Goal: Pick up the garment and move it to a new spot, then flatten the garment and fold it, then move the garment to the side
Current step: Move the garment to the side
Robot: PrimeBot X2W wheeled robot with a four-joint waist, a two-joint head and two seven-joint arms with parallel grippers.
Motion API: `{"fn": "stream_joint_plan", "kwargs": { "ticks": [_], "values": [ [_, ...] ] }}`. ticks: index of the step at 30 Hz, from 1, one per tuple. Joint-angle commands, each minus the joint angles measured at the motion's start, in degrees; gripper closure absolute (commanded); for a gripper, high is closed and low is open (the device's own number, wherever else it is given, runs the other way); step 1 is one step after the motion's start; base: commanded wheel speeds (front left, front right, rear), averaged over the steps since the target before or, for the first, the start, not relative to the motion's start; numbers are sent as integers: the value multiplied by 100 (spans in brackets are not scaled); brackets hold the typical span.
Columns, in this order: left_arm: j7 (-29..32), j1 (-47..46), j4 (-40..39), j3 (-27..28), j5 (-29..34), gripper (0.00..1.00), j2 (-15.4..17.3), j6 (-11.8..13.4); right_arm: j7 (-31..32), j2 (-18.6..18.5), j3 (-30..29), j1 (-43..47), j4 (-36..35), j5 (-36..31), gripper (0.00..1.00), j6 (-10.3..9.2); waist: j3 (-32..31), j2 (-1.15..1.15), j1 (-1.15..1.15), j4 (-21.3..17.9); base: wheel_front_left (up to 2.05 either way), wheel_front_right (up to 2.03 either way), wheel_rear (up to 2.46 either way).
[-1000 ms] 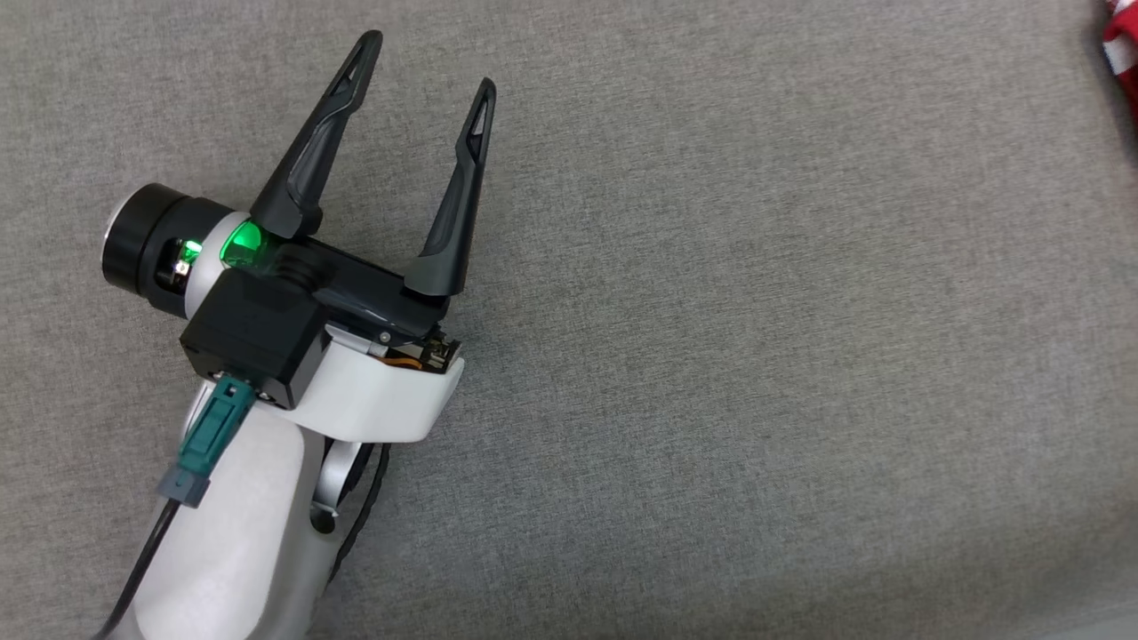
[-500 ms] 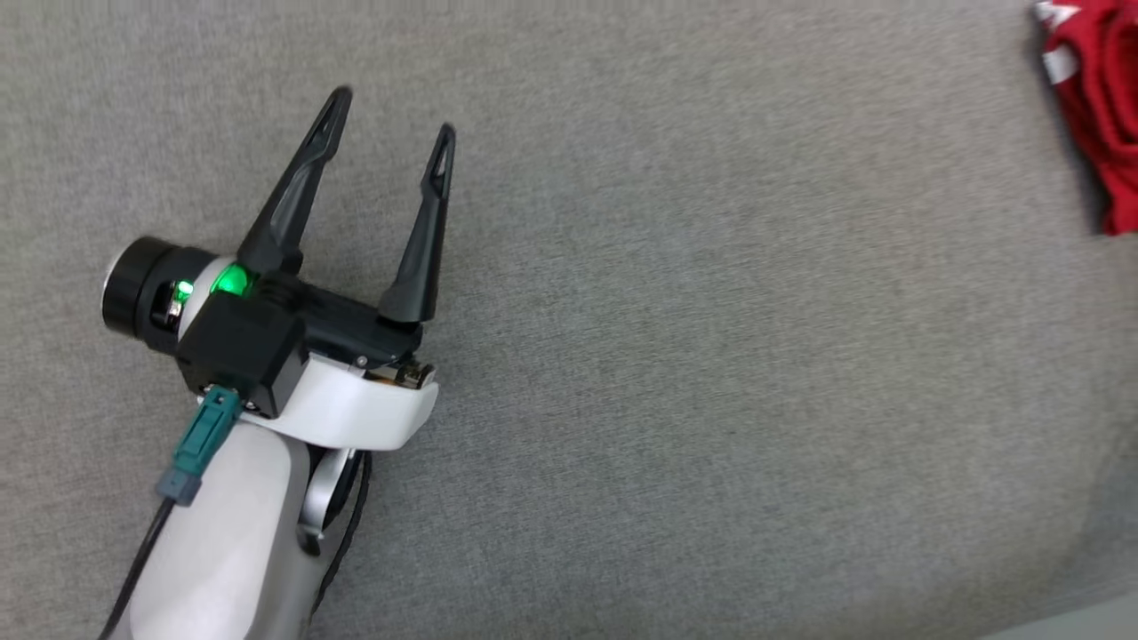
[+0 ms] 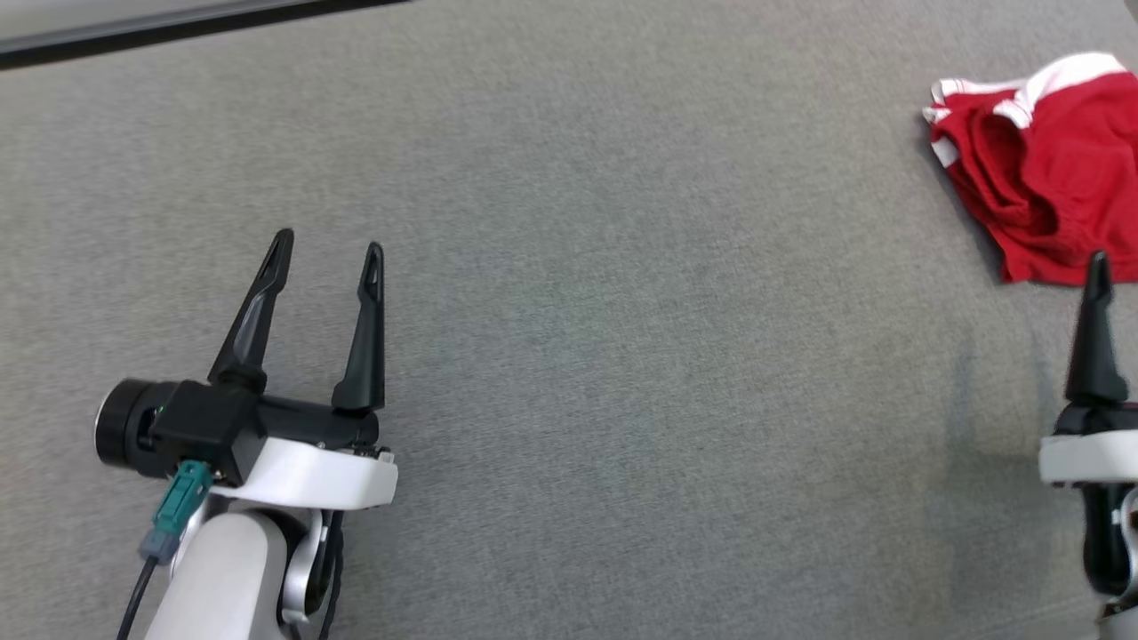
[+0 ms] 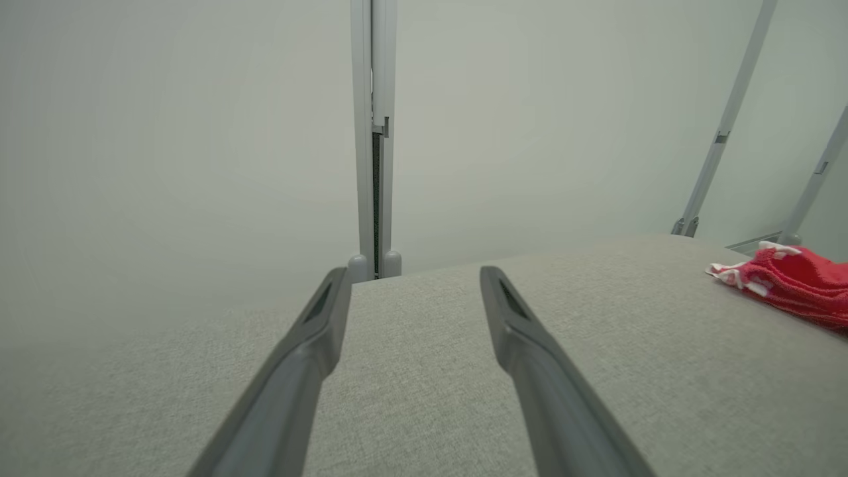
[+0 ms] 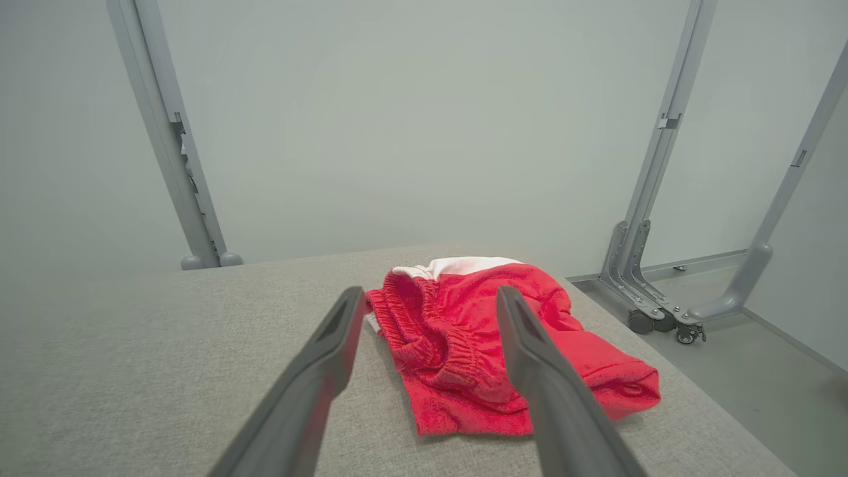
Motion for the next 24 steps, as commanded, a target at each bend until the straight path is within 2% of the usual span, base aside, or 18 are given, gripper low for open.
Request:
{"fn": "stream_joint_plan", "kwargs": {
  "ticks": [1,9,14,24],
  "values": [
    [-40,128,45,52,-59,0,14,61,-28,83,72,143,-206,-103,0,-10,-293,0,0,254,0,0,0],
    [-127,604,272,252,-250,0,-64,269,312,382,489,675,-1120,-446,0,-10,-795,0,0,892,0,0,0],
    [-165,878,443,357,-337,0,-50,320,569,468,603,1003,-1430,-522,0,-10,-1140,0,0,1190,0,0,0],
    [-117,1387,695,241,-371,0,44,257,904,553,662,1766,-1646,-542,0,-10,-1922,0,0,1263,0,0,0]
  ]
}}
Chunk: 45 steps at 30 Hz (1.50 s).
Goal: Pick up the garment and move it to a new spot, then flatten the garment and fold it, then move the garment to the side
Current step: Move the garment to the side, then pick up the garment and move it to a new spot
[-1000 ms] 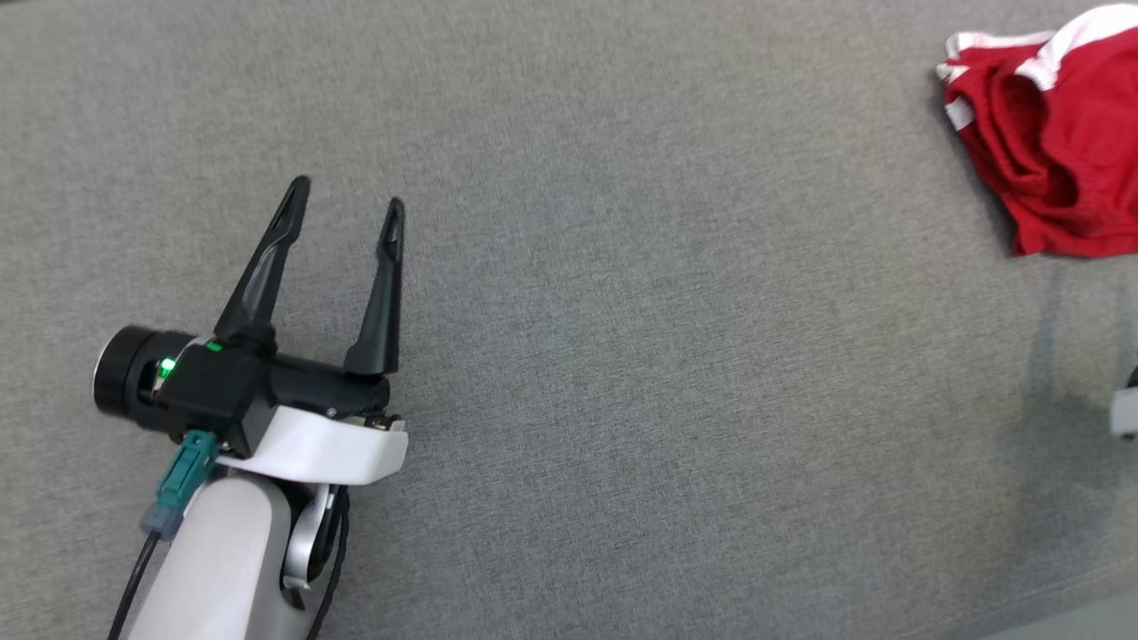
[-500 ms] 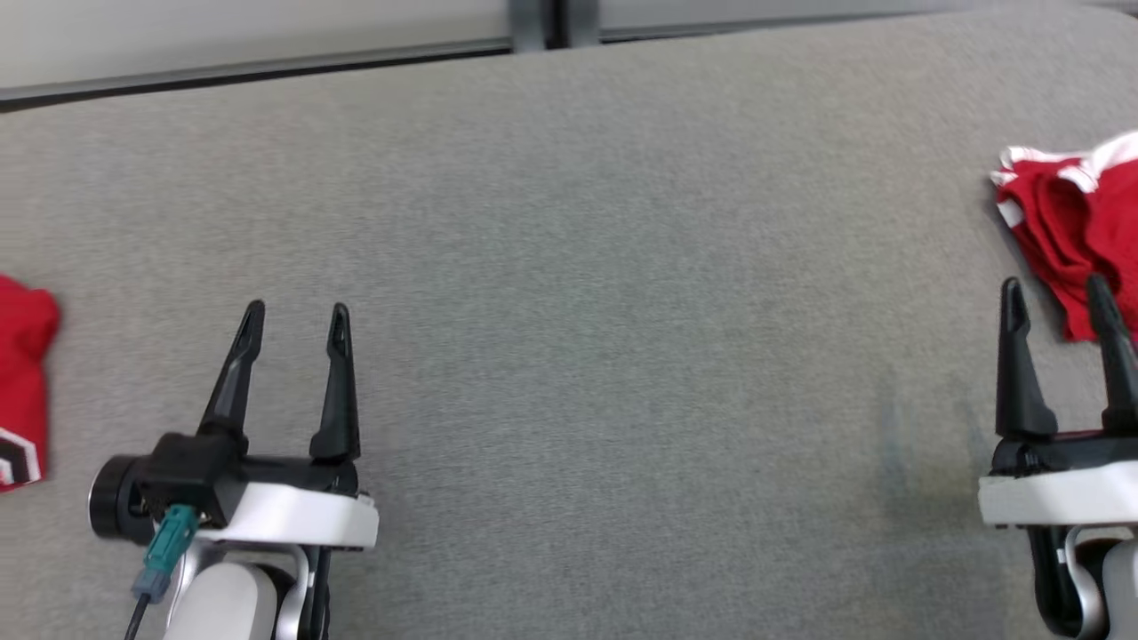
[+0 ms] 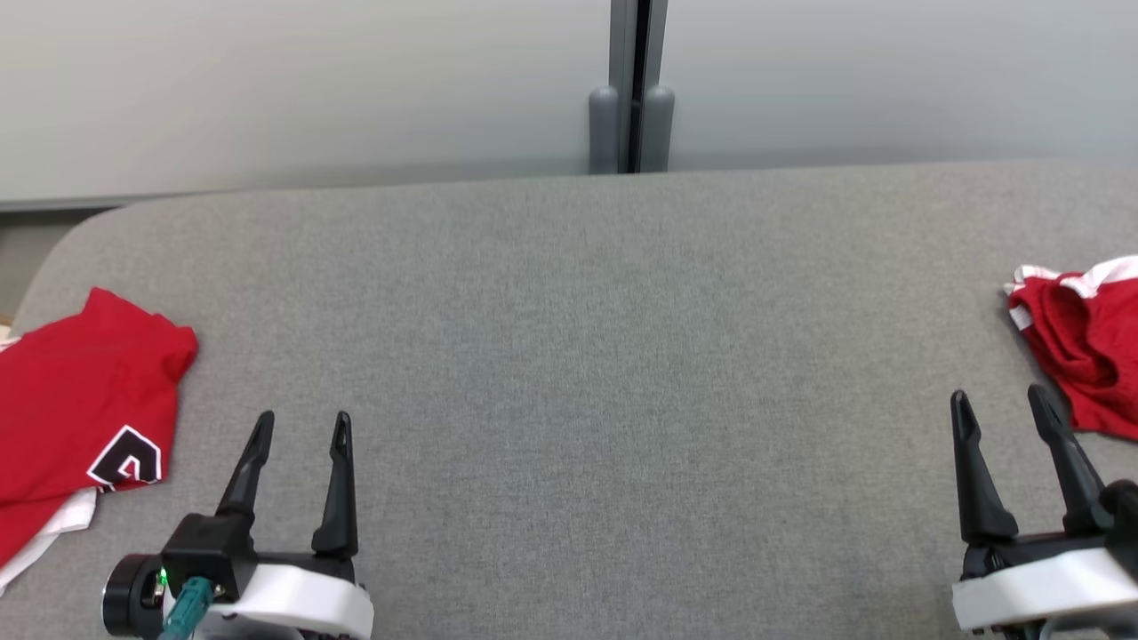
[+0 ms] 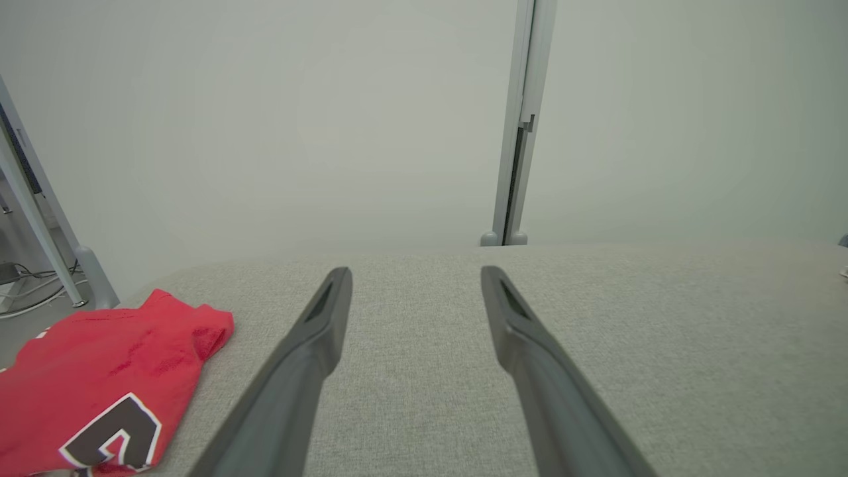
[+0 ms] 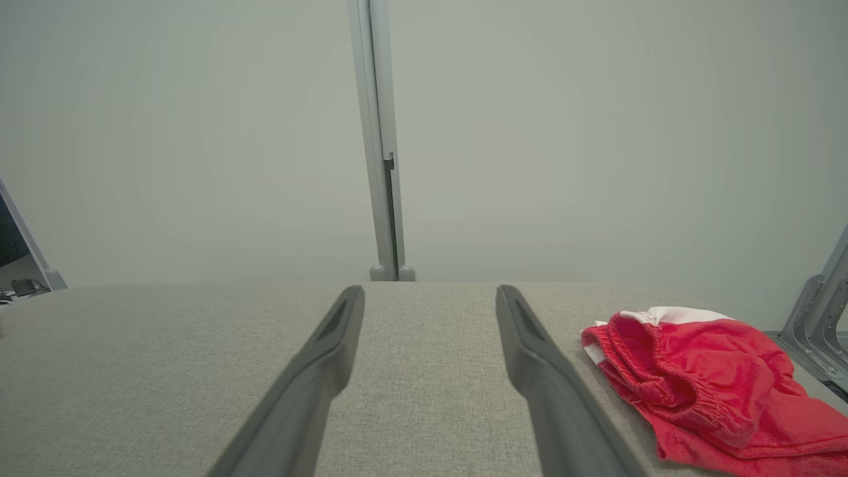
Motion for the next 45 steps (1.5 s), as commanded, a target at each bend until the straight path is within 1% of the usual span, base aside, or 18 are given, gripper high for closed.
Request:
{"fn": "stream_joint_plan", "kwargs": {
  "ticks": [1,5,8,14,24,29,33,38,39,45],
  "values": [
    [7,73,19,-2,-38,0,45,-14,23,0,-3,96,-38,25,0,-10,-221,0,0,14,0,0,0],
    [73,244,45,-42,-57,0,72,-13,117,45,-28,362,-90,114,0,-10,-483,0,0,1,0,0,0],
    [130,300,24,-50,-63,0,105,8,176,79,-42,475,-156,148,0,-10,-545,0,0,-8,0,0,0],
    [202,361,-5,-55,-78,0,166,40,218,134,-51,527,-219,179,0,-10,-581,0,0,-23,0,0,0],
    [197,314,-2,-90,-108,0,180,79,252,141,-86,533,-207,202,0,-10,-557,0,0,3,0,0,0],
    [169,239,26,-112,-124,0,187,79,270,127,-105,572,-226,149,0,-10,-535,0,0,79,0,0,0],
    [160,131,53,-148,-131,0,157,70,300,105,-112,598,-308,93,0,-10,-512,0,0,303,0,0,0],
    [116,-28,118,-181,-156,0,117,35,368,116,-79,620,-496,55,0,-5,-454,0,0,850,0,0,0],
    [116,-28,118,-181,-156,0,117,35,368,116,-79,620,-496,55,0,-5,-454,0,0,850,0,0,0],
    [39,-222,199,-179,-186,0,84,25,438,101,5,548,-696,18,0,-5,-361,0,0,1569,0,0,0]
  ]
}}
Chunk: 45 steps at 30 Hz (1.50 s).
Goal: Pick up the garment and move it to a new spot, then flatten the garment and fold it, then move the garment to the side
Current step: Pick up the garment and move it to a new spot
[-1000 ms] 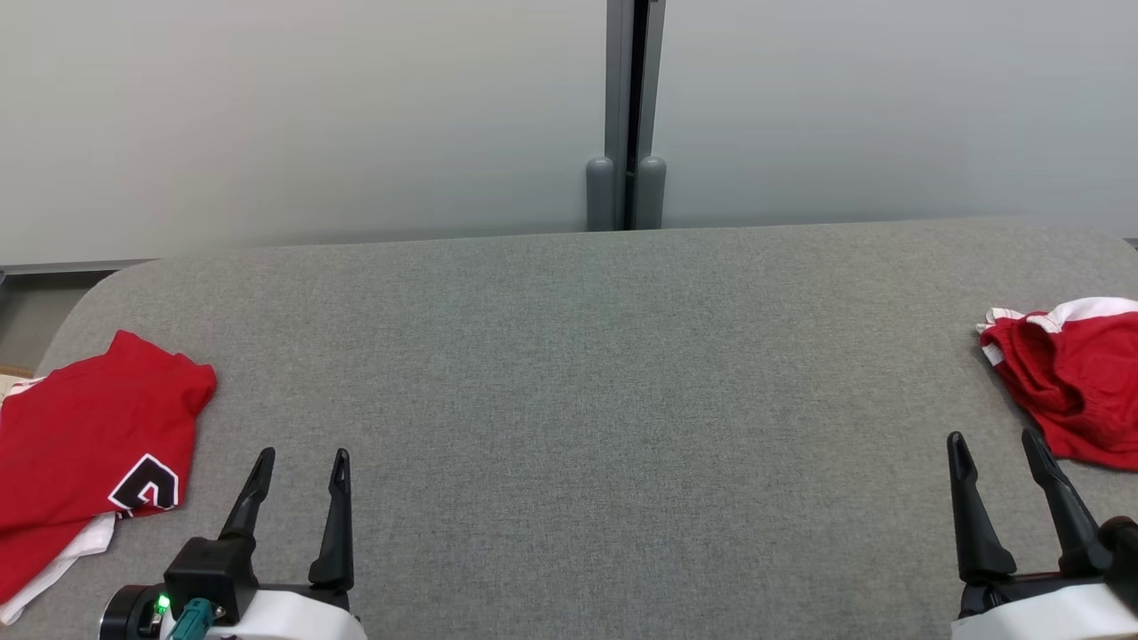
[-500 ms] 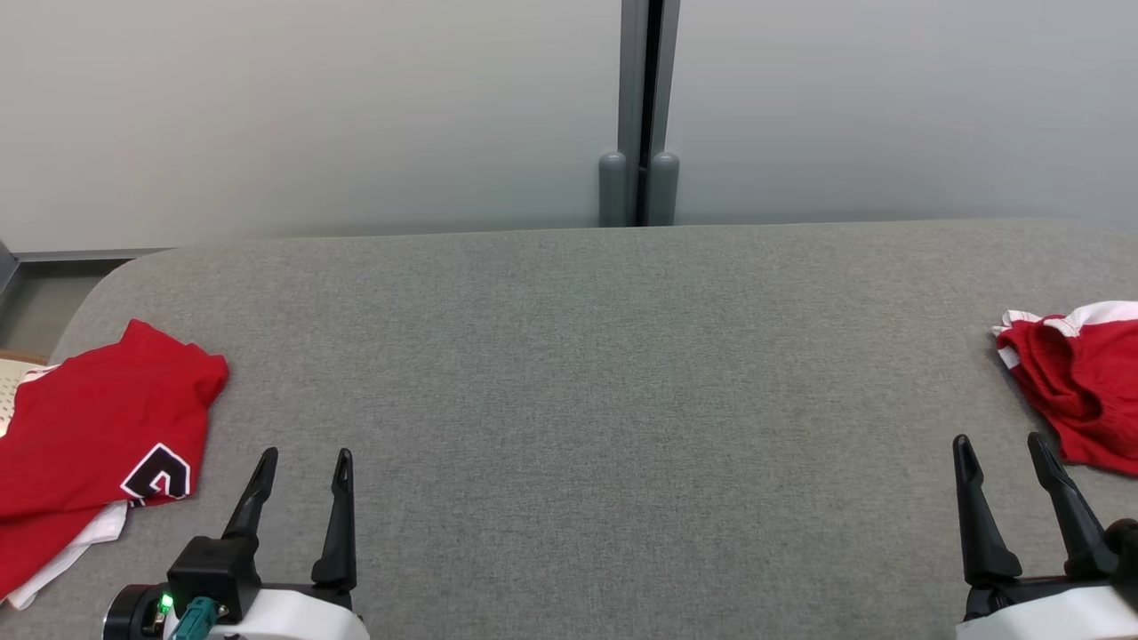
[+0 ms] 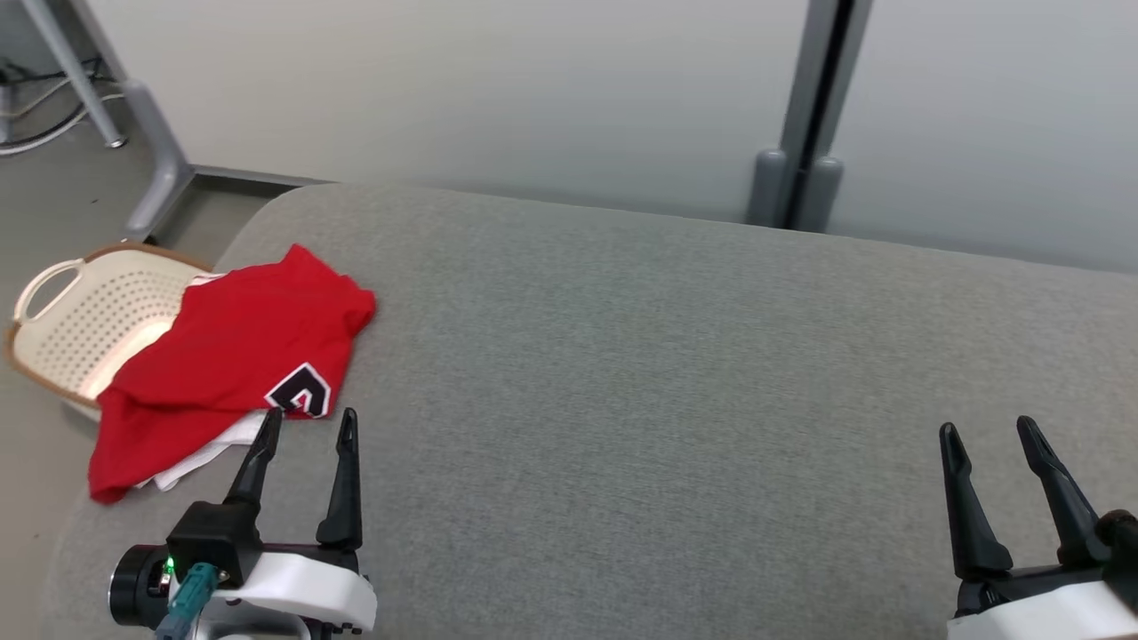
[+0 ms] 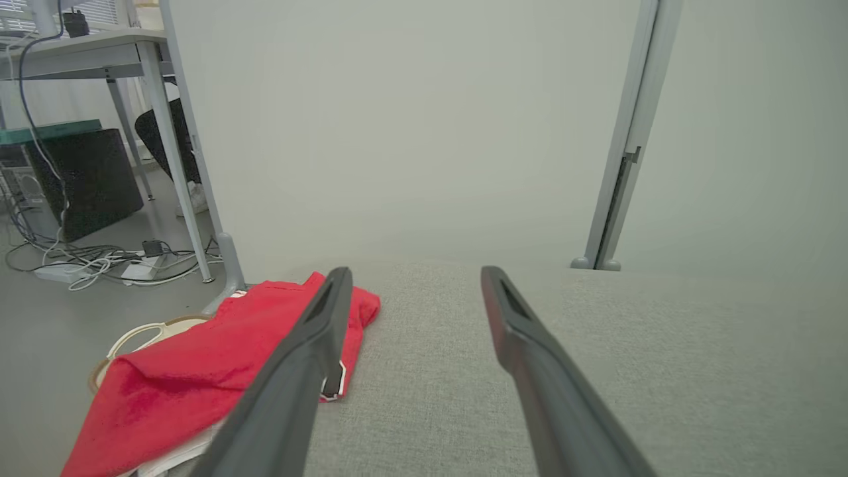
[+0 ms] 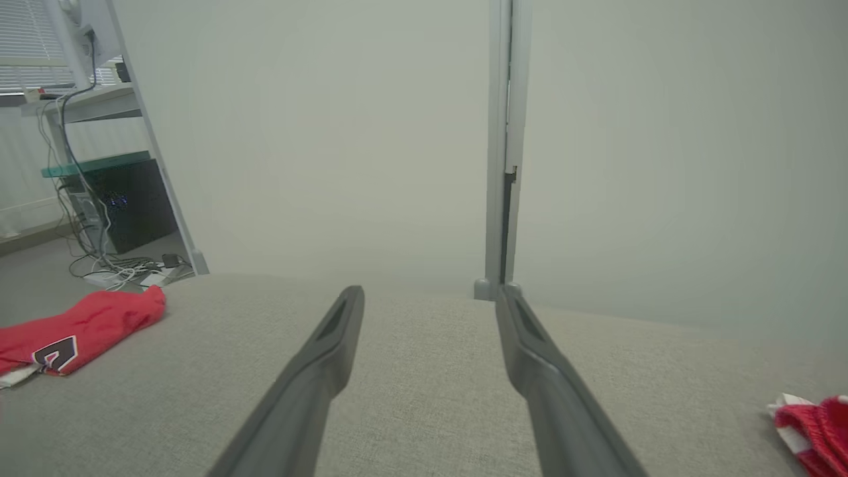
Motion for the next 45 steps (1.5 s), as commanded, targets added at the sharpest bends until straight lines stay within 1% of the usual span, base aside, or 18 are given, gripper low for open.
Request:
{"fn": "stream_joint_plan", "kwargs": {
  "ticks": [1,6,11,15,19,21,25,29,30,35,38,39,41,42,43,44,45],
  "values": [
    [-39,-100,6,38,-27,0,13,9,16,-28,11,-59,-50,-18,0,0,75,0,0,389,0,0,0],
    [-98,-138,22,114,-73,0,45,23,57,-53,79,-101,-120,-31,0,0,85,0,0,757,0,0,0],
    [-141,-158,68,175,-108,0,83,-12,94,-39,101,-108,-117,-48,0,0,73,0,0,917,0,0,0],
    [-155,-139,82,182,-97,0,70,23,107,-70,107,-98,-125,-47,0,0,71,0,0,947,0,0,0],
    [-163,-251,151,192,-122,0,63,-5,153,-98,105,-132,-146,-54,0,0,142,0,0,935,0,0,0],
    [-170,-320,221,185,-107,0,25,8,184,-126,103,-175,-169,-59,0,0,220,0,0,909,0,0,0],
    [-179,-736,545,210,-199,0,-57,-64,318,-223,110,-296,-312,-73,0,0,553,0,0,800,0,0,0],
    [-181,-1419,1300,303,-392,0,-162,-201,513,-423,155,-556,-529,-99,0,0,1125,0,0,562,0,0,0],
    [-183,-1604,1552,324,-436,0,-191,-220,571,-470,167,-624,-581,-95,0,0,1279,0,0,489,0,0,0],
    [-171,-2577,3058,454,-692,0,-170,-473,735,-695,155,-950,-792,-122,0,-1,1984,0,0,169,0,0,0],
    [-103,-3081,4006,512,-814,0,-161,-614,761,-750,130,-1080,-810,-111,0,0,2258,0,0,23,0,0,0],
    [-103,-3081,4006,512,-814,0,-161,-614,761,-750,130,-1080,-810,-111,0,0,2258,0,0,23,0,0,0],
    [-42,-3355,4559,594,-924,0,-114,-681,732,-778,131,-1145,-790,-86,0,0,2380,0,0,-51,0,0,0],
    [54,-3548,5059,683,-1071,0,-93,-768,702,-772,119,-1207,-738,-54,0,0,2451,0,0,-114,0,0,0],
    [73,-3642,5261,730,-1126,13,-69,-806,688,-780,143,-1236,-717,-48,0,0,2474,0,0,-148,0,0,0],
    [70,-3714,5430,757,-1155,59,-44,-837,661,-778,152,-1273,-692,-42,0,0,2490,0,0,-177,0,0,0],
    [39,-3757,5553,792,-1194,100,-15,-866,639,-770,157,-1301,-668,-31,0,0,2501,0,0,-199,0,0,0]
  ]
}}
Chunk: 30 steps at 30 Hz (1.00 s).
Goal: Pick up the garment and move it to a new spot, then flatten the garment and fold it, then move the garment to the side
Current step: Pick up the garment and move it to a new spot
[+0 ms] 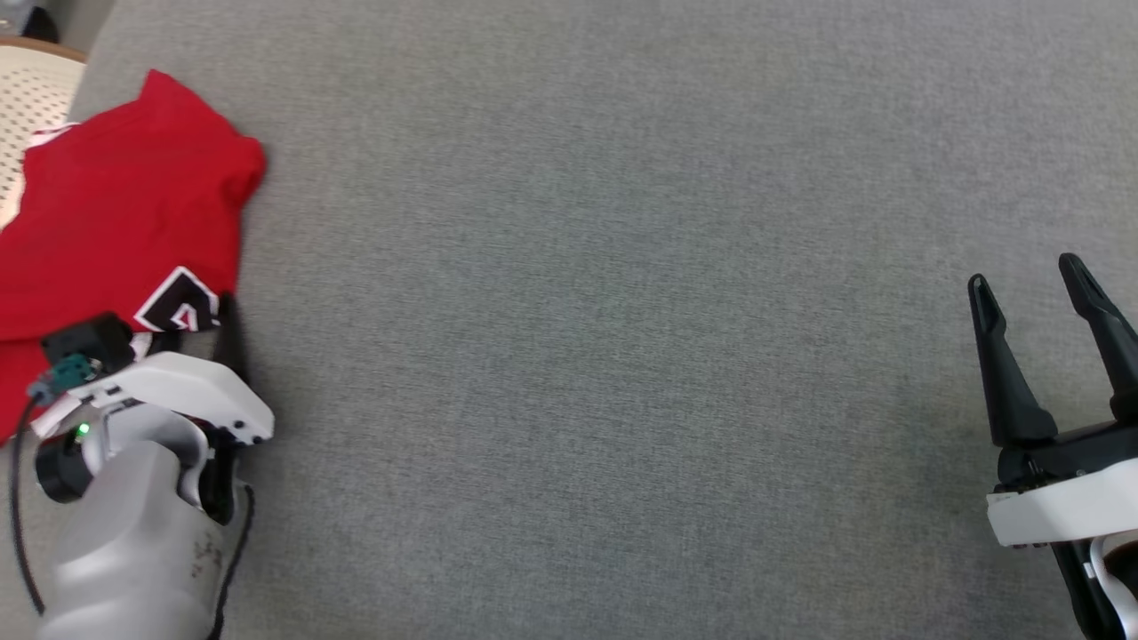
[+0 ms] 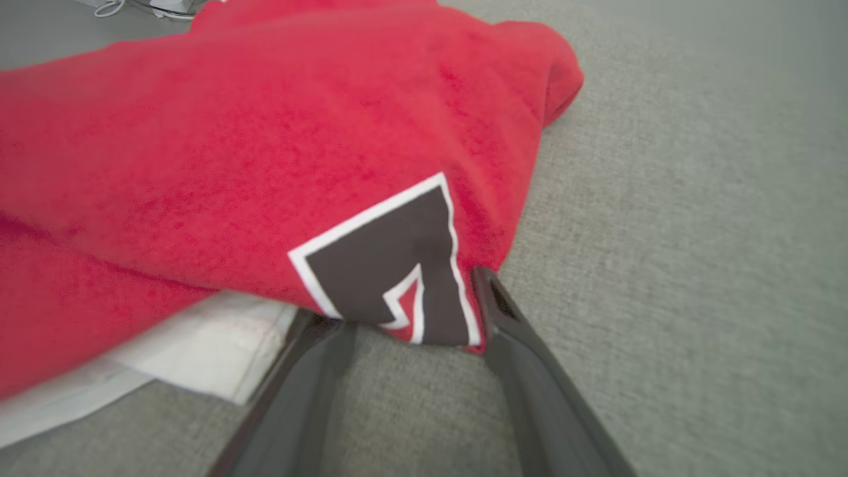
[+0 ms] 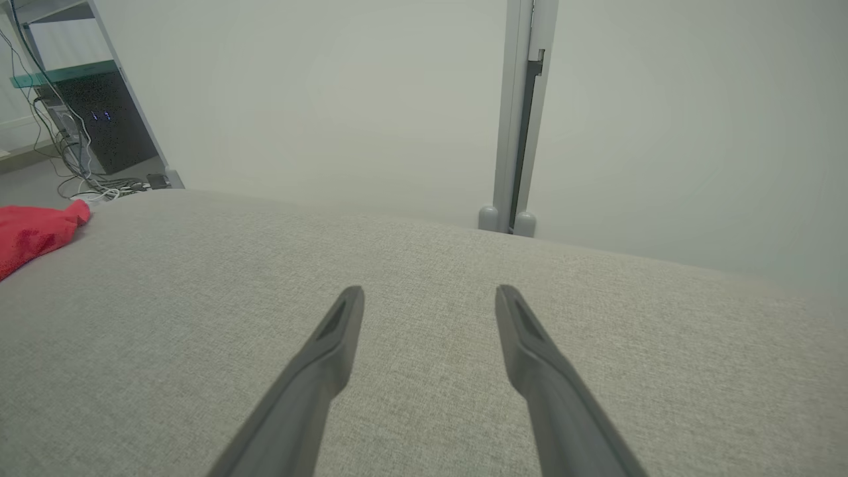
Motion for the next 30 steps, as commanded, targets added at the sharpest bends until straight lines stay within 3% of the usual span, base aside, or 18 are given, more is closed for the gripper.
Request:
{"fn": "stream_joint_plan", "kwargs": {
  "ticks": [1,6,9,16,24,30],
  "values": [
    [33,-7,93,-7,-8,100,4,-19,-52,-19,-9,-74,24,24,0,0,90,0,0,-98,0,0,0],
    [-133,-60,-137,139,66,100,163,33,-238,19,-52,-166,129,30,0,0,5,0,0,-167,0,0,0],
    [-141,415,-1369,519,336,100,222,211,-425,96,-37,-212,318,76,0,-1,-225,0,0,-274,0,0,0],
    [-145,1659,-3475,840,1019,100,12,300,-702,279,170,-115,711,178,0,-1,-866,0,0,-621,0,0,0],
    [7,2969,-5242,351,1419,100,-312,328,-851,394,318,126,966,228,0,-1,-1357,0,0,-1200,0,0,0],
    [485,3340,-5865,-262,1586,100,-442,244,-864,381,474,191,1044,267,0,0,-1414,0,0,-1793,0,0,0]
  ]
}}
